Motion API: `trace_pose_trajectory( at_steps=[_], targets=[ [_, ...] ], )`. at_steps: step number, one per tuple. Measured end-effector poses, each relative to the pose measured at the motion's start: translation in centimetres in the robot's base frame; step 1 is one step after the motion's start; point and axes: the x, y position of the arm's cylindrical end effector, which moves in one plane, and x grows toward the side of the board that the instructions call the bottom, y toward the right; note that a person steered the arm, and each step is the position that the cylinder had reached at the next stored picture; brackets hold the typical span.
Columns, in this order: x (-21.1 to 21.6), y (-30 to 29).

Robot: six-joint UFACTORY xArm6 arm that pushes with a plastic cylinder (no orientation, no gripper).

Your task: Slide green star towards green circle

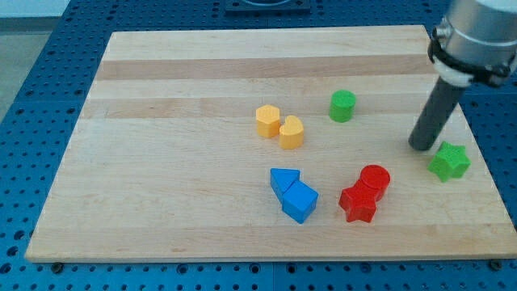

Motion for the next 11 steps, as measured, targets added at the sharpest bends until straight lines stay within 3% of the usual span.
trace_pose_trajectory(
  at_steps=[1,2,3,4,7,11],
  targets=[
    [-2.9,6.6],
    [1.4,12.2],
    [4.3,12.2],
    [6.9,10.2],
    [6.8,2.5],
    [-1.2,-4.6]
  ],
)
